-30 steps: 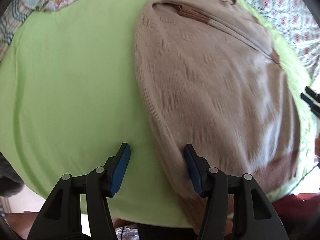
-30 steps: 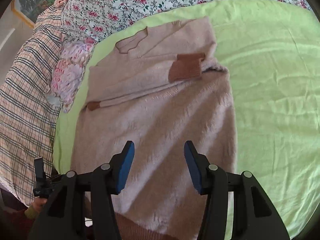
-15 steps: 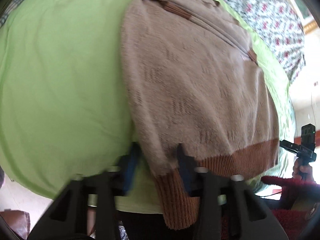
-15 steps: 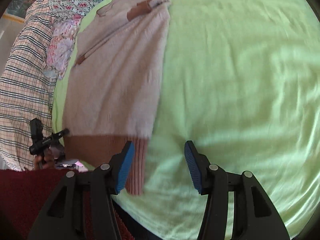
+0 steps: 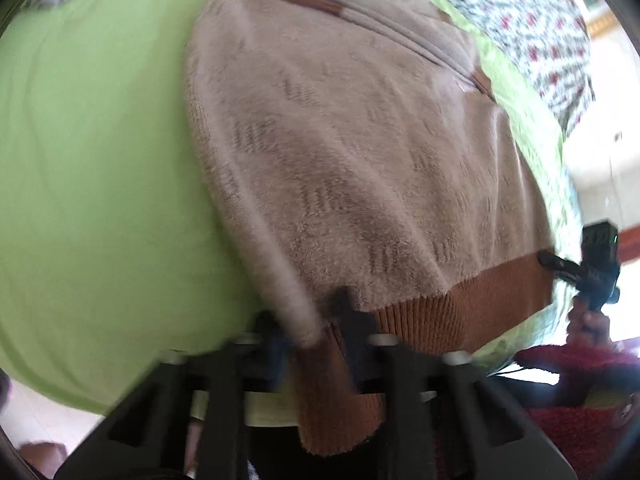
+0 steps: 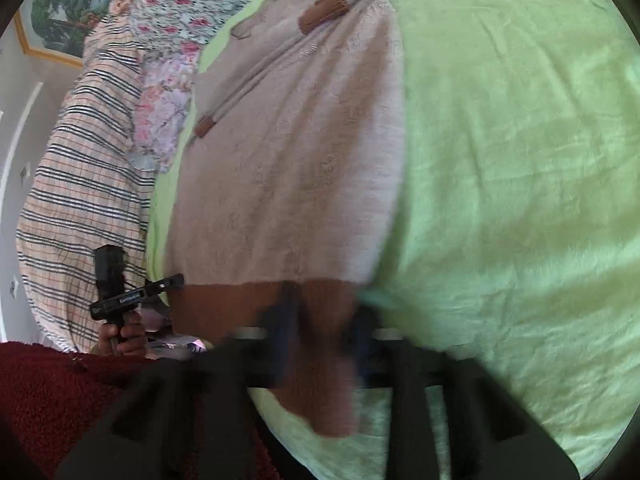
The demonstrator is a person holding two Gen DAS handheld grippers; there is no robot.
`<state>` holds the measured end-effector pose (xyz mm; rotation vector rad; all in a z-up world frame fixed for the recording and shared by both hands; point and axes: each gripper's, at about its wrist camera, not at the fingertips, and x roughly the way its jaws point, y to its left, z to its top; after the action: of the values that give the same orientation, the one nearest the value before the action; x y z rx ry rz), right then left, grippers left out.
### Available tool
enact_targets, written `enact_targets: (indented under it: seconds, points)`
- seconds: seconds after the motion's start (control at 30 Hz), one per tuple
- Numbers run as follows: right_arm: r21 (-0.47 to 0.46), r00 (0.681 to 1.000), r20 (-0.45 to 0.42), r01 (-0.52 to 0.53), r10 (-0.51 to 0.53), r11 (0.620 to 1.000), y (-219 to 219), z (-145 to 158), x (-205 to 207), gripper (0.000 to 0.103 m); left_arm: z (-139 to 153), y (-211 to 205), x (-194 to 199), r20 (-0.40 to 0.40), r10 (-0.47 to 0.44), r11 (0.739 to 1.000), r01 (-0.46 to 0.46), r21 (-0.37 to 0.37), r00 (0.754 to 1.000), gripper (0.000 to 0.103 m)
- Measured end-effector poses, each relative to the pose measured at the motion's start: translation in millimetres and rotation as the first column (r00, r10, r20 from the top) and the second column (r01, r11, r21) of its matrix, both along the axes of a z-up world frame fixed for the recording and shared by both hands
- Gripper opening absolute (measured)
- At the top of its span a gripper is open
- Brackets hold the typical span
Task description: Fold small clothes
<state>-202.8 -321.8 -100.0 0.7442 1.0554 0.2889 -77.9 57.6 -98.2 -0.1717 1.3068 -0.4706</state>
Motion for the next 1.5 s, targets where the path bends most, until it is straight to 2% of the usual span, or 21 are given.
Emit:
enact_targets:
  seconds: [0.1, 0.17, 0.23, 0.3, 0.33, 0.37, 0.43, 0.47, 0.53, 0.6, 0.63, 0.67, 0.7, 0.73, 0.87, 0.97, 1.07, 1.2, 1.33, 1.5]
  points:
    - [0.043, 0.998, 0.052, 0.018, -0.020, 0.999, -20, 13, -19, 0.007, 10, 13, -6, 0.035, 0.018, 1.000, -0.017, -0.026, 0.999, 0.005]
    - [0.059, 0.997, 0.072, -0.008, 0.004, 0.998, -24, 21, -27, 0.007, 16, 23, -11, 0.048, 0.037, 0.998, -0.034, -0.046, 0.998, 0.005]
    - [0.078, 0.997, 0.065, -0.034, 0.028, 0.996, -21, 20, -25, 0.007, 16, 31, -12, 0.040, 0.048, 0.996, -0.045, -0.080, 0.998, 0.005]
    - [0.058, 0.999, 0.010, -0.035, 0.035, 0.998, -16, 8, -14, 0.011, 11, 30, -9, 0.012, 0.042, 0.996, -0.041, -0.079, 0.999, 0.007]
    - [0.047, 0.999, -0.028, -0.039, 0.040, 0.998, -14, 2, -9, 0.012, 9, 29, -7, -0.006, 0.033, 0.996, -0.034, -0.085, 0.999, 0.010]
    - [0.046, 0.998, -0.052, -0.044, 0.047, 0.998, -15, -3, -7, 0.020, 5, 29, -5, -0.036, 0.024, 0.996, -0.027, -0.088, 0.999, 0.014]
    - [0.090, 0.997, -0.067, -0.031, 0.038, 0.995, -17, -10, -8, 0.030, -1, 27, -3, -0.082, 0.012, 0.995, -0.020, -0.096, 0.997, 0.032]
    - [0.106, 0.998, -0.060, -0.025, 0.032, 0.994, -20, -10, -11, 0.033, -2, 26, -3, -0.085, 0.010, 0.994, -0.019, -0.103, 0.996, 0.034]
    - [0.114, 0.998, -0.047, -0.027, 0.032, 0.993, -22, -13, -13, 0.034, -3, 24, -4, -0.081, 0.005, 0.994, -0.013, -0.104, 0.997, 0.035]
    - [0.109, 0.998, -0.031, -0.044, 0.048, 0.993, -17, -16, -9, 0.034, -4, 18, -6, -0.057, -0.011, 0.994, 0.005, -0.107, 0.998, 0.032]
    - [0.116, 0.998, -0.024, -0.050, 0.053, 0.992, -12, -18, -4, 0.033, -4, 15, -7, -0.043, -0.019, 0.994, 0.015, -0.106, 0.999, 0.016]
    - [0.115, 0.998, -0.022, -0.051, 0.054, 0.992, -8, -17, -1, 0.022, -4, 13, -9, -0.035, -0.032, 0.994, 0.028, -0.104, 0.999, 0.006]
    - [0.111, 0.998, -0.027, -0.061, 0.064, 0.992, -5, -16, 0, 0.010, -3, 12, -9, -0.029, -0.037, 0.994, 0.034, -0.104, 0.999, 0.007]
    - [0.100, 0.997, -0.020, -0.071, 0.073, 0.992, -2, -12, 1, 0.008, 1, 9, -9, -0.015, -0.034, 0.994, 0.032, -0.107, 0.999, 0.006]
    - [0.162, 0.997, 0.066, -0.038, 0.027, 0.986, -16, 17, -5, 0.008, 25, 26, -14, 0.025, 0.017, 0.988, -0.013, -0.152, 1.000, 0.006]
    - [0.191, 0.986, 0.165, -0.020, -0.012, 0.981, -23, 53, 7, 0.008, 56, 40, -8, 0.075, 0.074, 0.975, -0.057, -0.214, 0.994, 0.006]
    - [0.210, 0.969, 0.245, -0.012, -0.041, 0.978, -29, 81, 31, 0.008, 91, 45, 12, 0.157, 0.114, 0.961, -0.069, -0.269, 0.981, 0.006]
    - [0.201, 0.949, 0.307, 0.002, -0.065, 0.980, -35, 104, 77, 0.008, 127, 43, 57, 0.265, 0.134, 0.954, -0.052, -0.295, 0.955, 0.006]
    - [0.171, 0.938, 0.336, 0.026, -0.083, 0.985, -44, 113, 139, 0.008, 142, 38, 116, 0.334, 0.161, 0.953, -0.059, -0.297, 0.929, 0.006]
    - [0.155, 0.925, 0.349, 0.099, -0.148, 0.983, -65, 118, 220, 0.008, 145, 30, 202, 0.345, 0.198, 0.943, -0.083, -0.321, 0.917, 0.006]
